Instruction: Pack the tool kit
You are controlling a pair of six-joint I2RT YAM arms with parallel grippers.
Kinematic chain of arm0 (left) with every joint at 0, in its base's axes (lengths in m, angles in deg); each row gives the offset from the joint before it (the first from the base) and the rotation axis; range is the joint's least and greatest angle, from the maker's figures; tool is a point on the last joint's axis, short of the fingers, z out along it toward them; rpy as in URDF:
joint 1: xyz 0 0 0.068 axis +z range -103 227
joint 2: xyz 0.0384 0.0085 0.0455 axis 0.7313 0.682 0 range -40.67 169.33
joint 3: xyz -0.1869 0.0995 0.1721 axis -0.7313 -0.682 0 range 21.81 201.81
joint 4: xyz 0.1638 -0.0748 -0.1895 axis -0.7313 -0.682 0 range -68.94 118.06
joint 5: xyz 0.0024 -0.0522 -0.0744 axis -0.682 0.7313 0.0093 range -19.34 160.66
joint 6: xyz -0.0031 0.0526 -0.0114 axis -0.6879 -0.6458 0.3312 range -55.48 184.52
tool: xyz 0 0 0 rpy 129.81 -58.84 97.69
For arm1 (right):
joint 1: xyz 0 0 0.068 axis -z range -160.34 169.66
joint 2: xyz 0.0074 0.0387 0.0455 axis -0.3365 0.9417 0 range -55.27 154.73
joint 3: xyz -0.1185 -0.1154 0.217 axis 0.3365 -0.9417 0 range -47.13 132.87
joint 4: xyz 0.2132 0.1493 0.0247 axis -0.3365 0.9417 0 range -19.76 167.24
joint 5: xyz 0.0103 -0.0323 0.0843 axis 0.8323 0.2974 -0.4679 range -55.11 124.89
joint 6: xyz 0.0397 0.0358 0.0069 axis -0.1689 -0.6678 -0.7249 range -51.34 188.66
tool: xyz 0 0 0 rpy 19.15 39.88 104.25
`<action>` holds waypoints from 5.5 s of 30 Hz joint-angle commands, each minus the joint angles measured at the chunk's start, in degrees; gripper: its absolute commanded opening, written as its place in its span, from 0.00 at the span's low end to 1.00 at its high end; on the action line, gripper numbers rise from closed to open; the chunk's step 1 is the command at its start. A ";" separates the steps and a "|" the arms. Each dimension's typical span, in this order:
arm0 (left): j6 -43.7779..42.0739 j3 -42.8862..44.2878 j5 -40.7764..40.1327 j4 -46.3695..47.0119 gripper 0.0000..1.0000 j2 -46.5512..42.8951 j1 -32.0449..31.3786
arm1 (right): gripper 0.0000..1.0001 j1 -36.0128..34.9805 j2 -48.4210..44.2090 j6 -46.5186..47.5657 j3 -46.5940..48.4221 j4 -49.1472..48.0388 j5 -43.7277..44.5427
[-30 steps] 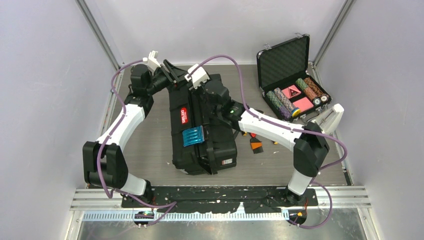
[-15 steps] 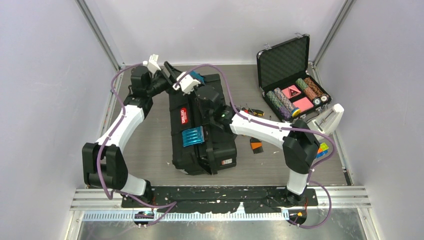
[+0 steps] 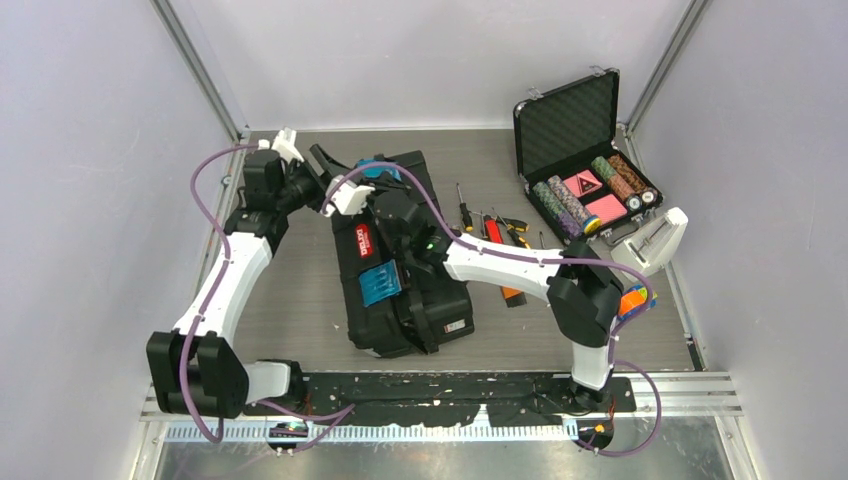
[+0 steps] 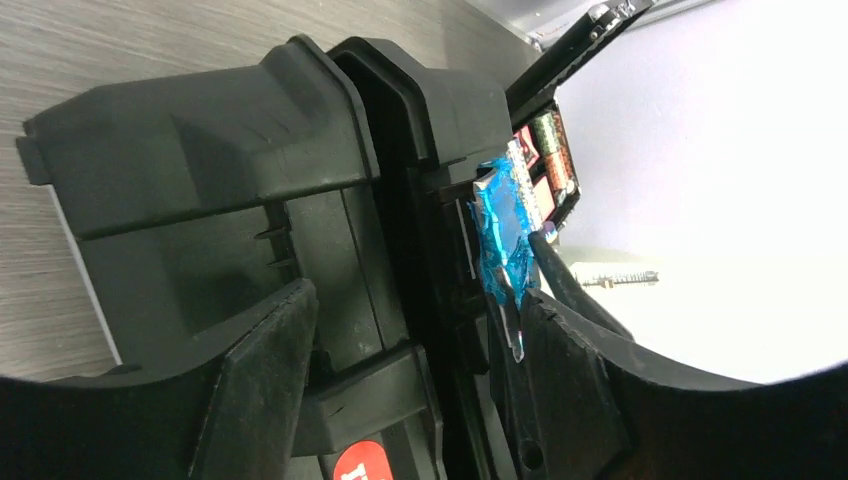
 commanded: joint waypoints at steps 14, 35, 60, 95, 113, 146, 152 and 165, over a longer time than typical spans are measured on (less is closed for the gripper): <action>-7.54 -4.65 -6.31 -9.78 0.55 1.60 1.48 | 0.67 0.54 -8.67 -19.31 8.68 28.07 -9.86; -10.06 -6.20 -5.34 -18.84 0.74 -16.44 -4.16 | 0.76 7.14 -33.25 -63.61 -5.51 41.78 -35.84; 6.74 -24.32 5.43 -21.64 0.72 -38.22 -14.84 | 0.37 9.80 -35.02 -77.84 -24.23 30.53 -51.60; 20.40 -24.84 10.75 -1.90 0.00 -41.09 -16.74 | 0.33 11.51 -34.90 -81.13 -28.57 24.10 -53.14; 24.55 -28.12 11.38 17.38 0.00 -31.78 -19.90 | 0.40 19.16 -40.57 -96.72 -41.38 -4.50 -62.60; -4.03 -6.25 -8.78 -17.30 0.77 -17.49 -29.60 | 0.81 21.67 -45.86 -69.13 -23.02 29.38 -44.04; -5.48 -5.13 -10.52 -19.17 0.86 -17.49 -29.61 | 0.81 19.84 -35.85 -65.24 -11.14 36.81 -41.96; -10.16 -0.25 -20.39 -27.20 0.99 -19.56 -29.48 | 0.74 14.38 -18.65 -60.14 2.71 49.06 -26.41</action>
